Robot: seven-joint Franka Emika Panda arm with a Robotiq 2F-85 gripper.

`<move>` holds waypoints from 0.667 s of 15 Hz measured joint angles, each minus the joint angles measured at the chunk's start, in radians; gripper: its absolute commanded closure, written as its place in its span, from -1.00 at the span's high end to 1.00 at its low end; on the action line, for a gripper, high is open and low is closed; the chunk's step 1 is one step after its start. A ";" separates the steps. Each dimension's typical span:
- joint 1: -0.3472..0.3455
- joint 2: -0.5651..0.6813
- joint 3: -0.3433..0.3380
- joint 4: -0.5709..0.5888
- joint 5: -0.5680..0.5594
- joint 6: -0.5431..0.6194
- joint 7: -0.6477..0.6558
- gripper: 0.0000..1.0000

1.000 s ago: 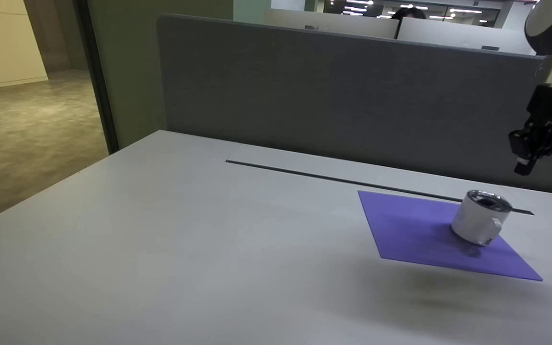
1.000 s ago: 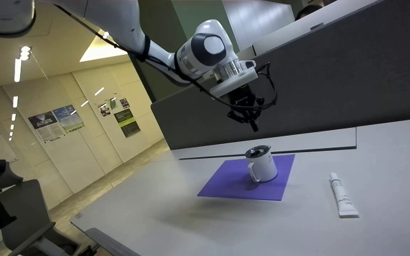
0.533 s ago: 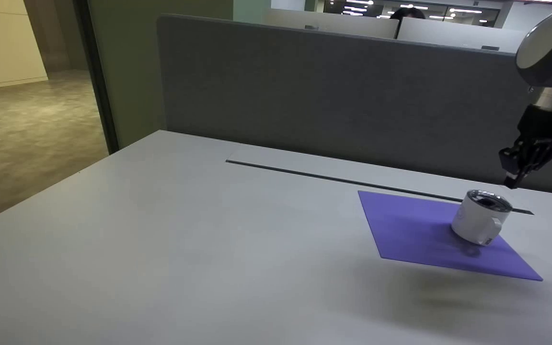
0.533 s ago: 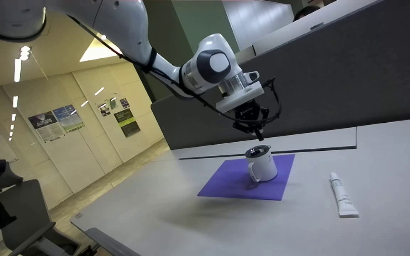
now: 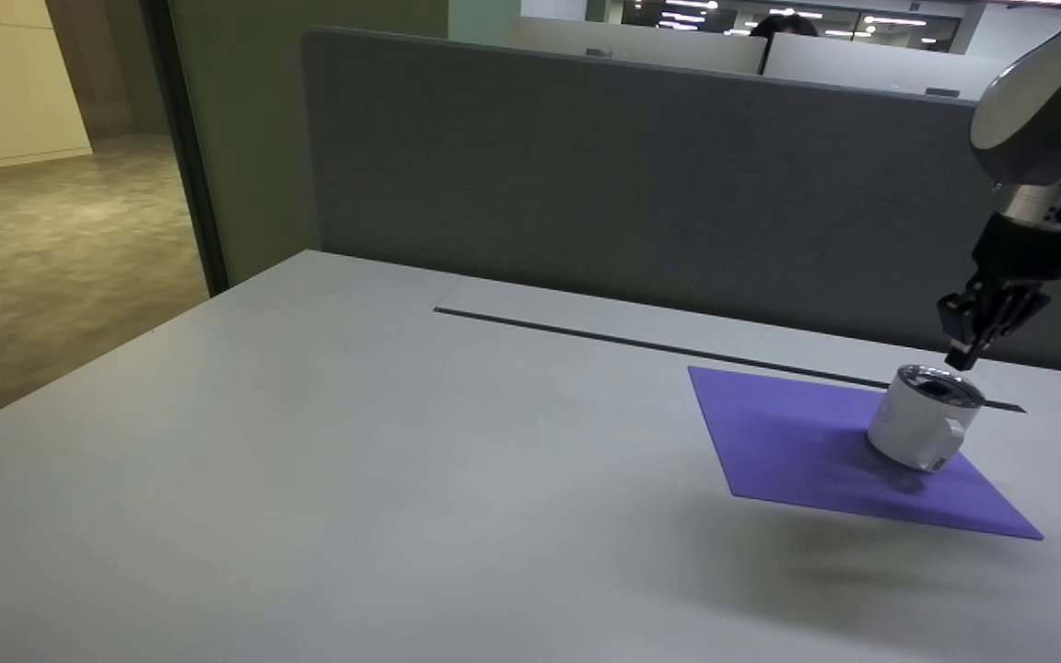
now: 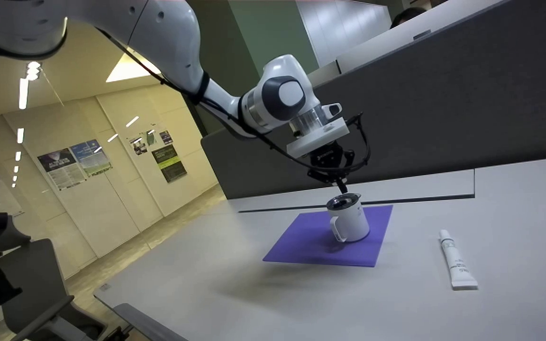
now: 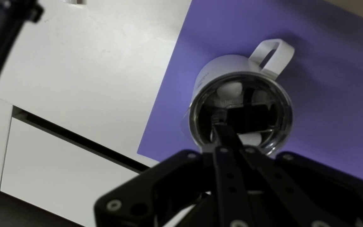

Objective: Move the slider to close the opening on the top of the cup

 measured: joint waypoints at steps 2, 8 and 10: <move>0.002 0.005 0.000 0.000 -0.005 0.004 0.000 -1.00; 0.010 0.032 -0.001 0.000 -0.011 0.021 0.000 -1.00; 0.013 0.038 -0.001 0.000 -0.011 0.021 0.000 -1.00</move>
